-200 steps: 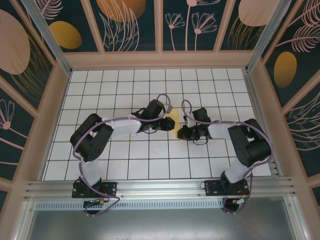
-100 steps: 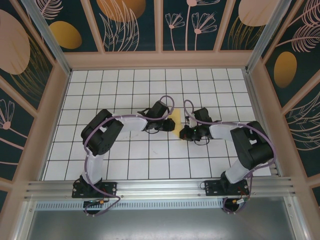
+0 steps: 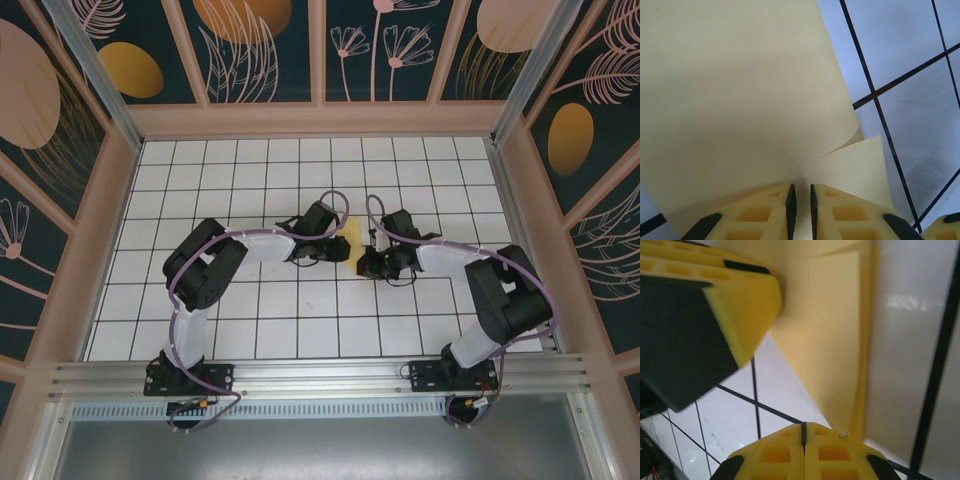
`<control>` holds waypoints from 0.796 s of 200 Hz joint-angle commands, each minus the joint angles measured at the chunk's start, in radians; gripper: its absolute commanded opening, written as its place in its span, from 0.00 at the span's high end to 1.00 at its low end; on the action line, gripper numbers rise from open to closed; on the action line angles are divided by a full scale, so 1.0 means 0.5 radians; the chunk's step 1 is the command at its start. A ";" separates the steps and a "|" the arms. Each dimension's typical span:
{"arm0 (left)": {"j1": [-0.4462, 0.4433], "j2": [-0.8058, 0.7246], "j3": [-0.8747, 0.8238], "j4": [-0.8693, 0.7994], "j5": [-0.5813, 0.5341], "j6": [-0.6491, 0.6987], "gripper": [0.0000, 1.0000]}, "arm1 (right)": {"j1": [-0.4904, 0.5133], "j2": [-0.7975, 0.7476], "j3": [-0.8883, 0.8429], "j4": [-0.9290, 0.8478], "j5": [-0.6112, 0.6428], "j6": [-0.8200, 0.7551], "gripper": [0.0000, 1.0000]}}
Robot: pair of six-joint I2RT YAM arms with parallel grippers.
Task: Fold a paper plane with a square sheet of paper (fold left side to right side)
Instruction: Third fold the triangle at the center of the table.
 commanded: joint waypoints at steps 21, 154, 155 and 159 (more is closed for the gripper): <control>0.024 0.096 -0.015 -0.096 -0.142 0.030 0.79 | 0.005 0.128 0.039 -0.005 0.125 0.060 1.00; 0.022 0.025 -0.009 -0.091 -0.053 0.025 0.76 | -0.206 -0.254 -0.394 -0.056 -0.005 0.038 1.00; 0.023 0.022 -0.007 -0.092 -0.050 0.025 0.76 | -0.208 -0.261 -0.391 -0.055 -0.007 0.036 1.00; 0.025 0.000 -0.003 -0.093 -0.020 0.024 0.74 | -0.212 -0.287 -0.382 -0.044 -0.016 0.026 1.00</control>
